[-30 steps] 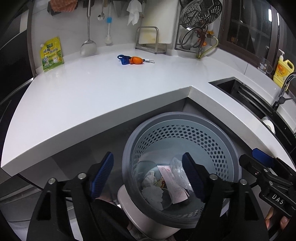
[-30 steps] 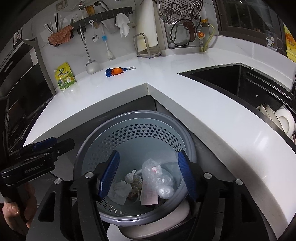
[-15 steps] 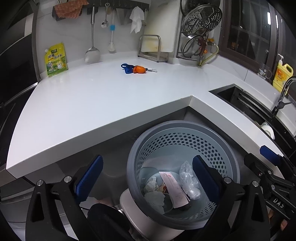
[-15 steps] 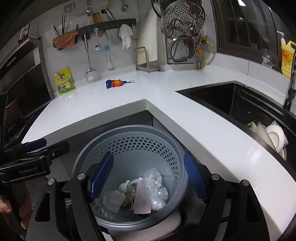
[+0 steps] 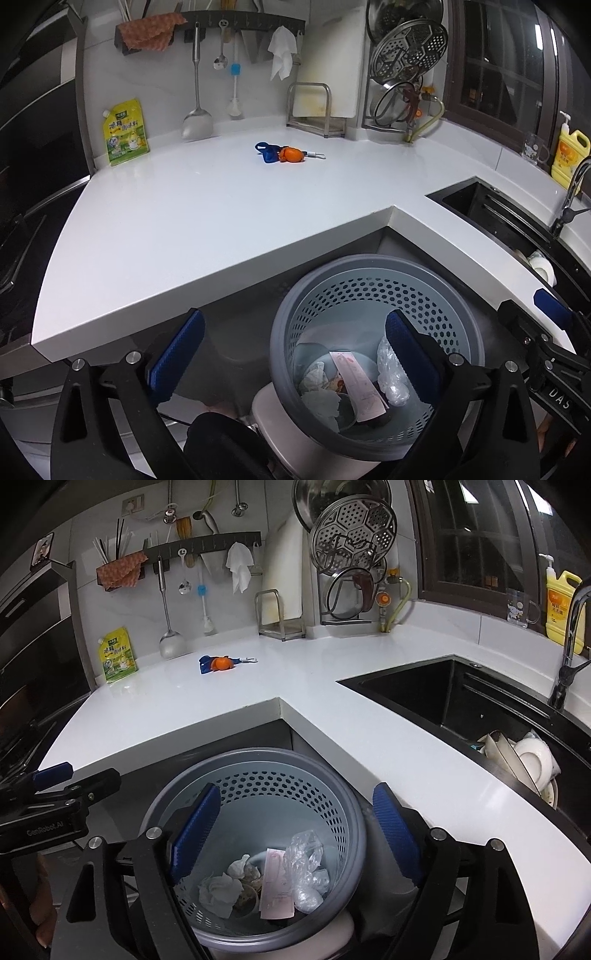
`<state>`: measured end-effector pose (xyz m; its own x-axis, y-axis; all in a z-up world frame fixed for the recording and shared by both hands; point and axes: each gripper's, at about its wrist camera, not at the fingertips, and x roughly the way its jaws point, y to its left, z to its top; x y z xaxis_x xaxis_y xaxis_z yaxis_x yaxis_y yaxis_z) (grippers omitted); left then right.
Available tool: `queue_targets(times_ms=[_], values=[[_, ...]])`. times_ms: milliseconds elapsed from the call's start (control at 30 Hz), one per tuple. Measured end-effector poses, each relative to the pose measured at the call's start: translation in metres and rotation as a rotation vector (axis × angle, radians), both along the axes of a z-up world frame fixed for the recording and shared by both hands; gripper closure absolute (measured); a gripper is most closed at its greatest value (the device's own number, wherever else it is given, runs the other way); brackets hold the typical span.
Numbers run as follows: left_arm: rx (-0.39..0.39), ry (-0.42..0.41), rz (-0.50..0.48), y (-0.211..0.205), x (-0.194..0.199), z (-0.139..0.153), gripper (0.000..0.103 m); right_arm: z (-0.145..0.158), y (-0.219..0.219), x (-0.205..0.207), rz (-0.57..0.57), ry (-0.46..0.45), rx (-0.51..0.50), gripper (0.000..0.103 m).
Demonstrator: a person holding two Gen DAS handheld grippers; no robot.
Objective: Collect trash
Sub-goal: 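Move both open grippers back to the lanyard and orange peel on the counter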
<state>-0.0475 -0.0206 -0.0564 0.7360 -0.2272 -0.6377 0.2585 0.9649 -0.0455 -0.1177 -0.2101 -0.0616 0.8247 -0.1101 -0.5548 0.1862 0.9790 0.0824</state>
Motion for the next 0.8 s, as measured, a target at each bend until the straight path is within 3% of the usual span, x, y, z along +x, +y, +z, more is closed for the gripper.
queue_targets(times_ms=[400, 567, 800], values=[[-0.023, 0.000, 0.047, 0.009, 0.007, 0.003, 0.006, 0.003, 0.016, 0.010, -0.073, -0.018, -0.071, 0.018], [-0.037, 0.021, 0.067, 0.013, 0.014, 0.003, 0.006, 0.005, 0.024, 0.021, -0.054, -0.013, -0.100, 0.018], [-0.020, -0.009, 0.076, 0.014, 0.025, 0.011, 0.006, 0.010, 0.029, 0.040, -0.024, -0.010, -0.107, 0.018]])
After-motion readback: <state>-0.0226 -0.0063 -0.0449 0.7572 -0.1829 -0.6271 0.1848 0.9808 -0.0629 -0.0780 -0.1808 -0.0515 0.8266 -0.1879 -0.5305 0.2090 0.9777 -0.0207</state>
